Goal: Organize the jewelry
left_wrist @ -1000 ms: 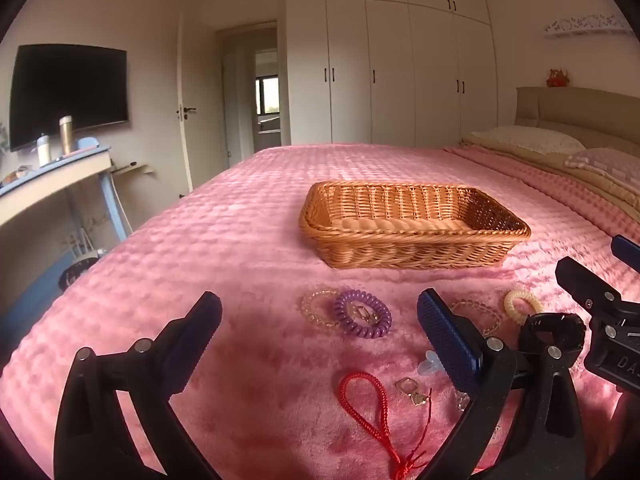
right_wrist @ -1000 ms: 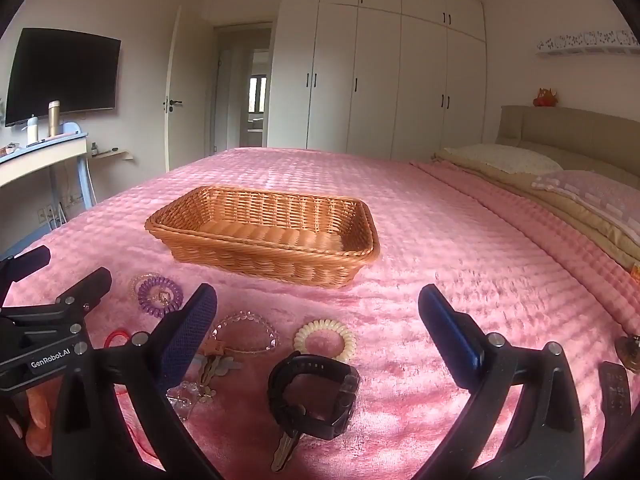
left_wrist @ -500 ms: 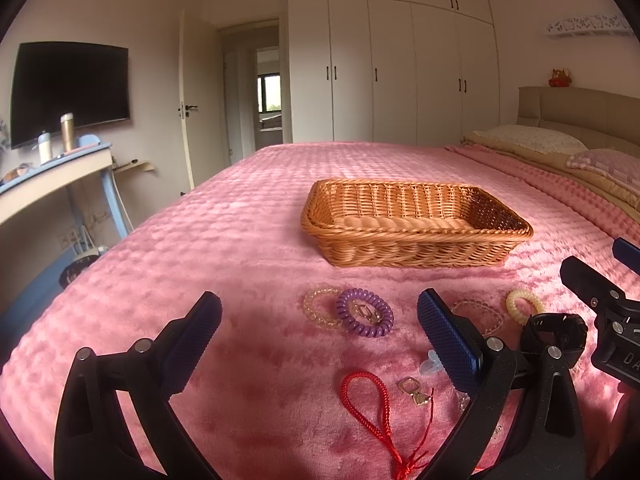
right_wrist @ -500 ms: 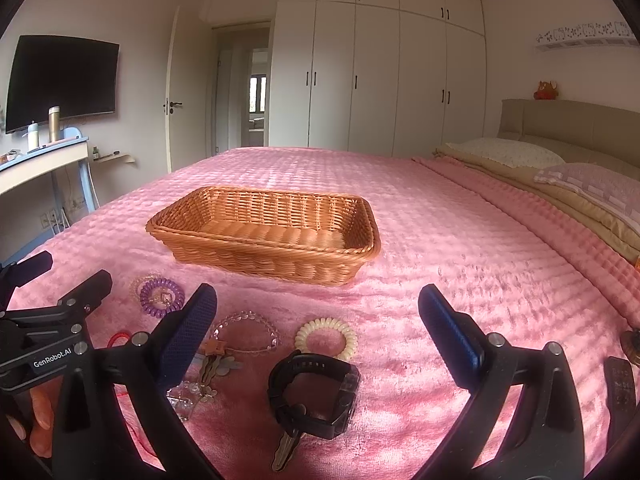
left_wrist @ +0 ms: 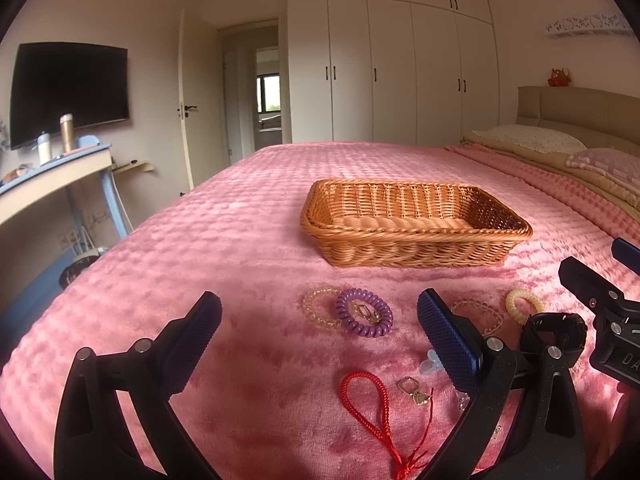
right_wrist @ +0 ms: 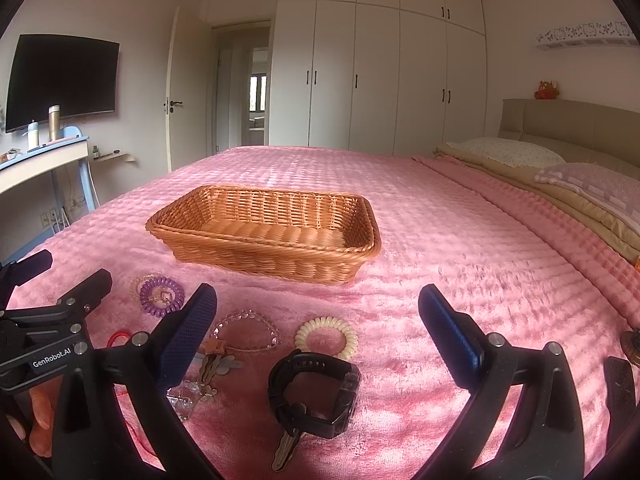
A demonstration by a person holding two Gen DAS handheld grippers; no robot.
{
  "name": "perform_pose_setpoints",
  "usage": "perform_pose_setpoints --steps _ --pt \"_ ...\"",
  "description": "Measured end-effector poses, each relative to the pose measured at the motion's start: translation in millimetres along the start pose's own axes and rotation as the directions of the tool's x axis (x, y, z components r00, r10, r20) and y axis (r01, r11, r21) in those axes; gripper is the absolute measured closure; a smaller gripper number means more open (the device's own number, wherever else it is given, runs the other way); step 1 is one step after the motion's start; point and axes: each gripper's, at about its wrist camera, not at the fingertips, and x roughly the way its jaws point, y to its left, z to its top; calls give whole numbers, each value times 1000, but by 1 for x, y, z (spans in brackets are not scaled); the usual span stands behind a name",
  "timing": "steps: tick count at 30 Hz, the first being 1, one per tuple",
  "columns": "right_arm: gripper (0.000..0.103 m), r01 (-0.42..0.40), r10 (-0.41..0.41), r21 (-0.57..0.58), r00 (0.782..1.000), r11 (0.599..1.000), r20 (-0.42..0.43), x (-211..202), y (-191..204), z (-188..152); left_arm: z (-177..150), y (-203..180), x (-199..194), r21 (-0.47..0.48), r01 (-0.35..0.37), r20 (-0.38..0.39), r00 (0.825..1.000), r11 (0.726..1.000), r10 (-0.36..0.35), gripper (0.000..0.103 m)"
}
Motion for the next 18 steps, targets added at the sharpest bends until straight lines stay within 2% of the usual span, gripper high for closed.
perform_pose_setpoints --steps 18 --pt "6 1 -1 -1 1000 1000 -1 -1 0 0 1 -1 2 -1 -6 -9 1000 1000 6 8"
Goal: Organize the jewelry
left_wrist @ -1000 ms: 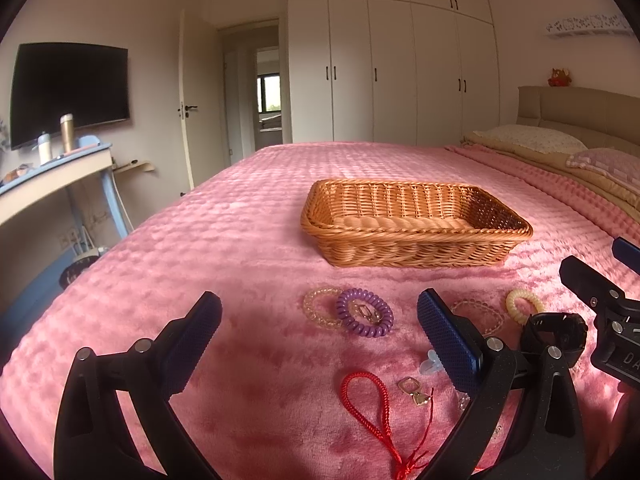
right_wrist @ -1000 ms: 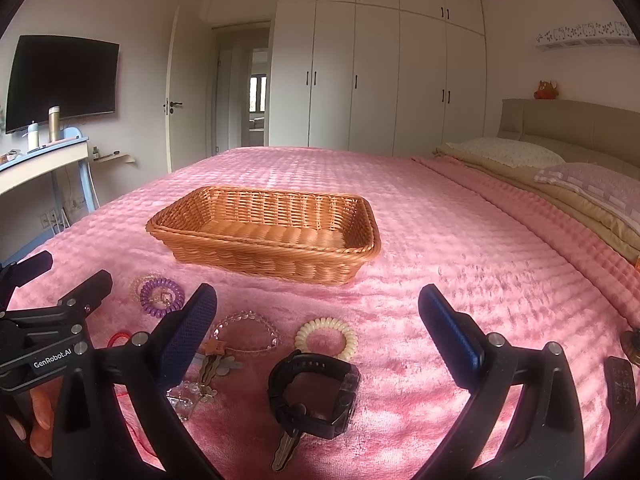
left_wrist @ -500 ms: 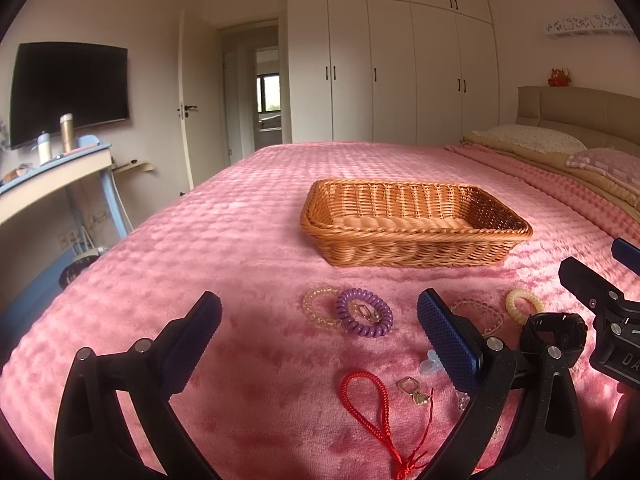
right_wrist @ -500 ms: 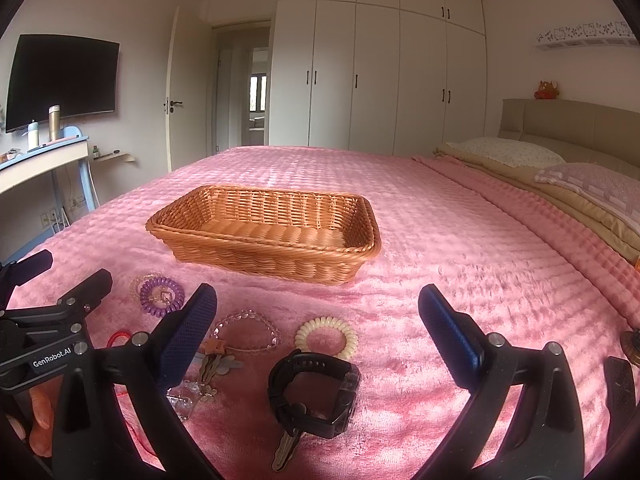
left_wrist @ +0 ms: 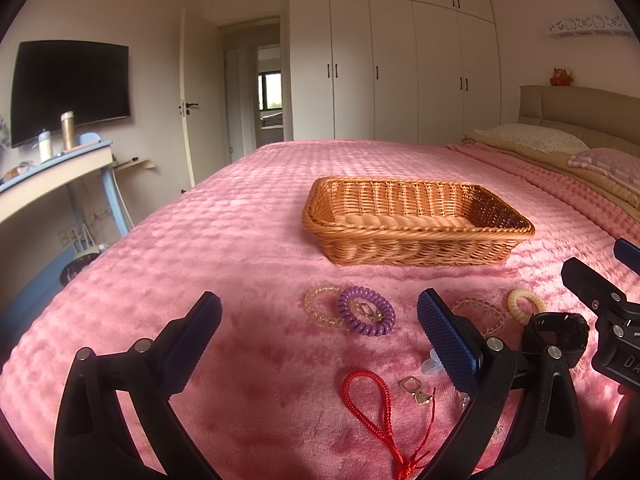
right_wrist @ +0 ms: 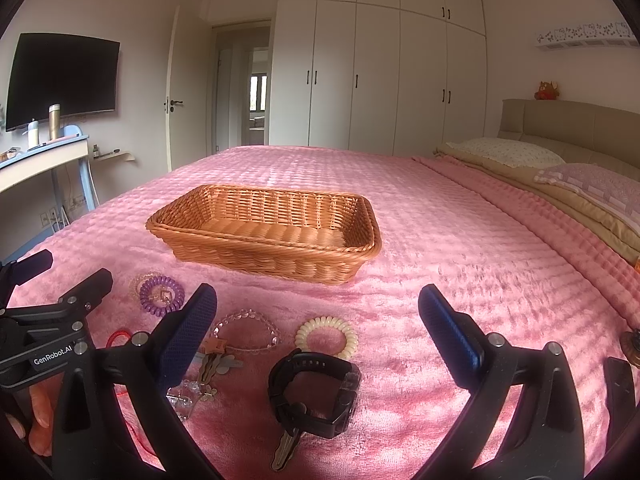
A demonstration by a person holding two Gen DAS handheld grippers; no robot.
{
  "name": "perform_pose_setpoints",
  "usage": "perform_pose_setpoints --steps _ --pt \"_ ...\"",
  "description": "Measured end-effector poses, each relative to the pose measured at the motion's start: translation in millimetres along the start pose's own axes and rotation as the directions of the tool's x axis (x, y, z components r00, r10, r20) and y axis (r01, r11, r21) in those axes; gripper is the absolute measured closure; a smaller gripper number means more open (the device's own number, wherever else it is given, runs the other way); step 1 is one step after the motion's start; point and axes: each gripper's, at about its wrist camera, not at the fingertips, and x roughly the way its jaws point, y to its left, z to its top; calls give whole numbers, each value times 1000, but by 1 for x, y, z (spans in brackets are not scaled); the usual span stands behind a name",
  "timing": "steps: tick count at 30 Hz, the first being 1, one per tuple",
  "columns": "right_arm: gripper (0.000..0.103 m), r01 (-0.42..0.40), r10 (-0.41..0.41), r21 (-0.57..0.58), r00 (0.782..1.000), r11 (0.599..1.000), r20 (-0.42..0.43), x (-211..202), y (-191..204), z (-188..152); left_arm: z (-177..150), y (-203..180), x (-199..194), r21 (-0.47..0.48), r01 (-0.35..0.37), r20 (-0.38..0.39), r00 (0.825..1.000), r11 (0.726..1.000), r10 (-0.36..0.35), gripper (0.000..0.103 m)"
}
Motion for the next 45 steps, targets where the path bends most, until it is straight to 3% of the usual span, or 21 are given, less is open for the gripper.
perform_pose_setpoints --steps 20,22,25,27,28,30,34,40,42,45 --pt "6 -2 2 -2 1000 1000 0 0 0 -1 0 1 1 -2 -2 -6 1000 1000 2 8" --pt "6 -2 2 5 1000 1000 -2 1 -1 0 0 3 3 -16 13 -13 1000 1000 -13 8" --pt "8 5 -5 27 1000 1000 -17 4 -7 -1 2 18 10 -88 88 -57 994 992 -93 8" --pt "14 12 -11 45 999 999 -37 5 -12 -2 2 31 16 -155 166 -100 978 974 -182 11" --pt "19 15 -12 58 999 998 -50 6 -16 -3 1 38 19 -191 205 -123 965 960 -230 17" --pt "25 11 -4 89 997 996 -79 6 -25 -5 -2 49 24 -248 253 -165 940 935 -298 19" --pt "37 -24 49 160 987 987 -156 7 -47 -11 -11 58 31 -309 328 -248 878 893 -409 29" --pt "41 -71 117 192 962 979 -245 -1 -61 -21 -27 40 32 -239 339 -399 820 910 -410 44" --pt "44 -80 134 196 952 977 -276 0 -60 -25 -32 33 29 -228 337 -415 815 914 -404 44" --pt "50 -98 165 206 925 974 -342 13 -54 -25 -34 27 25 -189 305 -425 832 934 -357 45"
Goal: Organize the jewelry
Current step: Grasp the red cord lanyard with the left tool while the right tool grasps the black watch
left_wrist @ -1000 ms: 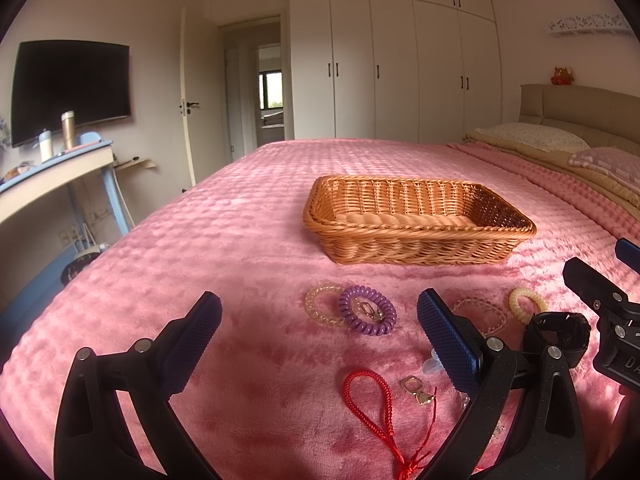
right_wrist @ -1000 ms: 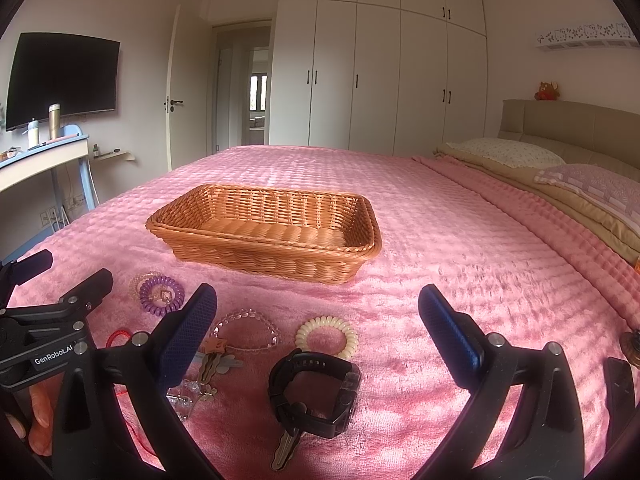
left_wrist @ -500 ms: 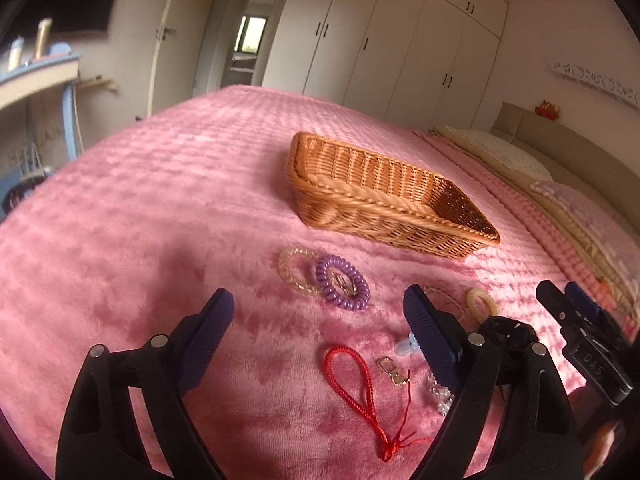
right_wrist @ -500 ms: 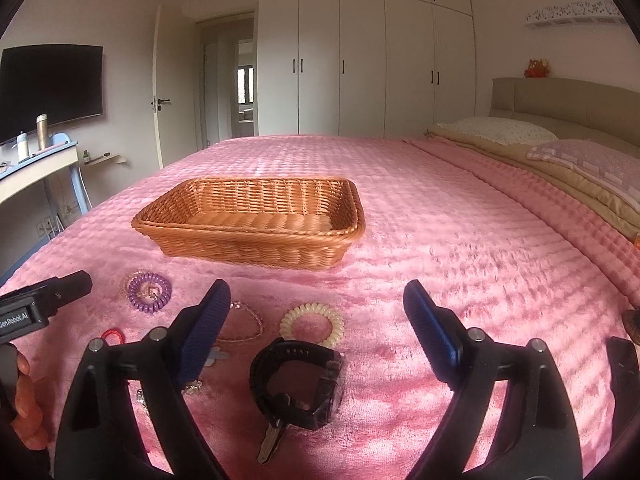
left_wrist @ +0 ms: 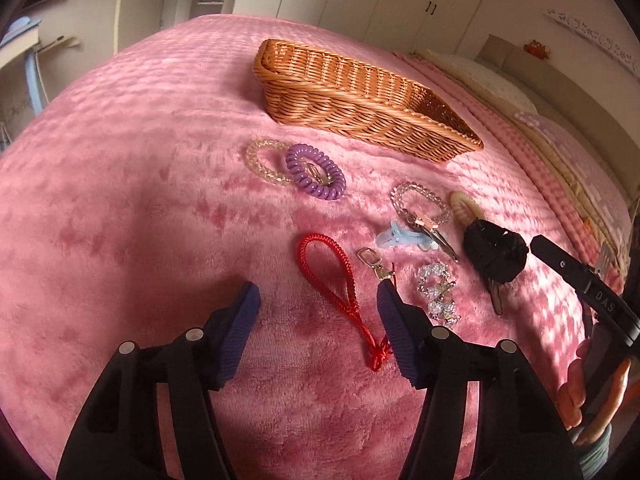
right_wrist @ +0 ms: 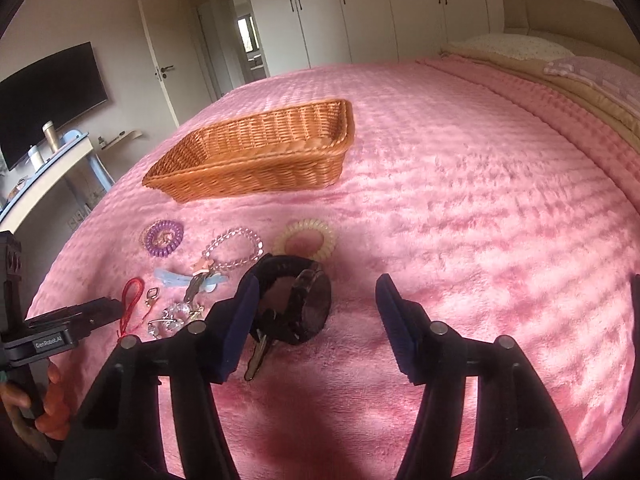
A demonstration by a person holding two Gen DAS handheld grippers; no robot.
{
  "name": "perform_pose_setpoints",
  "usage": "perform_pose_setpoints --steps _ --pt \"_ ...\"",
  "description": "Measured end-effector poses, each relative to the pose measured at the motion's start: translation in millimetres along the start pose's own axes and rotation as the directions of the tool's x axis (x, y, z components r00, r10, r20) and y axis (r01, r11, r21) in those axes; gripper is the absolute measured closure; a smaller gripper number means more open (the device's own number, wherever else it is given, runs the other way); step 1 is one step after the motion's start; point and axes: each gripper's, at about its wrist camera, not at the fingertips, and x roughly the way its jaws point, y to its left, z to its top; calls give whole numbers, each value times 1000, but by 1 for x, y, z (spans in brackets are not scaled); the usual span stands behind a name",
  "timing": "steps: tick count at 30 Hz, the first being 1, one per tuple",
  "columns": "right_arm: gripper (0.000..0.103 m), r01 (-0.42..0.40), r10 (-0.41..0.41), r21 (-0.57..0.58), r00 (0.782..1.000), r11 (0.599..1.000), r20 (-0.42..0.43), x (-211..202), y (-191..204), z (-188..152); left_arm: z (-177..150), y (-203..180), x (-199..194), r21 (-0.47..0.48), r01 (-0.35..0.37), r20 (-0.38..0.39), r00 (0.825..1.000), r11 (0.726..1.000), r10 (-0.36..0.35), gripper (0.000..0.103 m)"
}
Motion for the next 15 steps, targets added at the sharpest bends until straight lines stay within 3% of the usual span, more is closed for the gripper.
perform_pose_setpoints --steps 4,9,11,13,15 --pt "58 -7 9 16 996 1000 -88 22 5 8 -1 -9 0 29 -51 -7 999 998 51 45" --pt "81 53 -52 0 986 999 -156 40 12 9 -3 -17 2 51 -117 5 993 992 117 50" --pt "90 72 -76 -28 985 997 -157 38 14 8 -4 -19 2 68 -149 9 989 986 149 59" --pt "91 76 -83 -54 984 996 -158 36 15 6 -4 -20 3 79 -174 14 985 982 173 74" --pt "91 63 -72 -59 986 996 -153 30 12 6 -3 -19 2 79 -159 18 987 984 158 99"
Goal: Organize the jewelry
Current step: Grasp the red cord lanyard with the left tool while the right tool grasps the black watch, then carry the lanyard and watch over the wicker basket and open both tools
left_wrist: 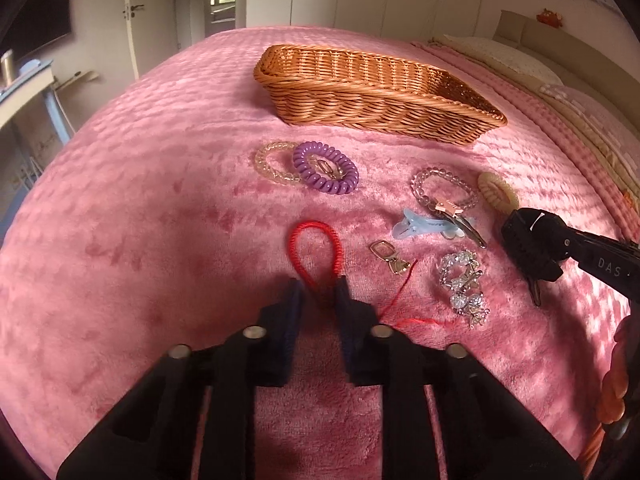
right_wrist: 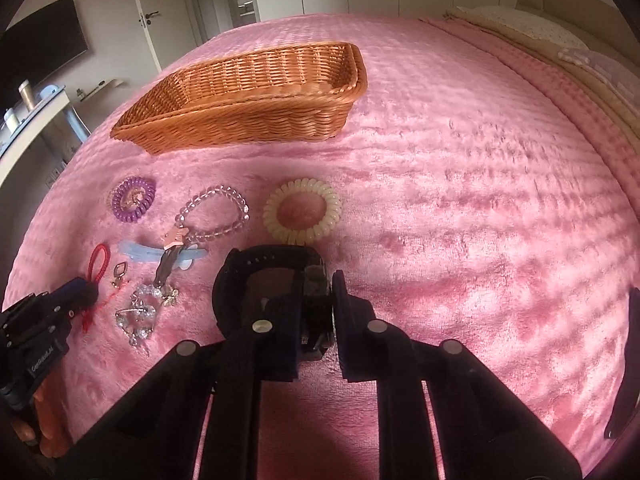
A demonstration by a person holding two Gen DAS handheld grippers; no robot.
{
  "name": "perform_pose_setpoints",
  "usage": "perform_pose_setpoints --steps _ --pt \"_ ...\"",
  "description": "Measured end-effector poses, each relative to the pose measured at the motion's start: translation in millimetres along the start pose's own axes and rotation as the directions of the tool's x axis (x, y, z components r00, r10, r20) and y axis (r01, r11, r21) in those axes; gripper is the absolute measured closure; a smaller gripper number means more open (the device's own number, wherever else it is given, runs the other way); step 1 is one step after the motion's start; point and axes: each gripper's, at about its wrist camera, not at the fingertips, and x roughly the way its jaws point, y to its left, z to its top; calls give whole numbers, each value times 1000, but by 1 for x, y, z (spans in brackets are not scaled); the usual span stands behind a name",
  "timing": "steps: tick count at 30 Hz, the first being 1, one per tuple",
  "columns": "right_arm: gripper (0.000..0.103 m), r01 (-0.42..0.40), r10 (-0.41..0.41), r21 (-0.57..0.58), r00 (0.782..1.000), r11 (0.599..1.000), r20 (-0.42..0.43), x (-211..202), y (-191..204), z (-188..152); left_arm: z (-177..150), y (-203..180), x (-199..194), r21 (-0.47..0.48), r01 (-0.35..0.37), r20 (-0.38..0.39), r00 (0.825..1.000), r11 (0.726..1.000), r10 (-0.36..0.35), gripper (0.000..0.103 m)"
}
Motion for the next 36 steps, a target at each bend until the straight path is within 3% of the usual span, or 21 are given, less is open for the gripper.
perform_pose_setpoints --steps 13,19,23,30,36 --pt "91 -97 93 27 988 995 124 -44 -15 13 9 6 -29 -40 158 128 980 987 -152 101" --pt "91 -99 105 -37 965 994 239 -69 -6 38 43 -3 -56 9 173 227 959 985 -171 101" --pt "91 -102 115 -60 955 993 274 -69 0 71 83 -9 -60 48 172 280 943 984 -178 101" --pt "91 -101 106 -34 951 994 291 -21 8 164 174 -9 -25 57 216 319 921 975 -223 101" --pt "91 -117 112 29 981 993 157 60 4 214 221 -17 45 47 184 240 952 982 -190 101"
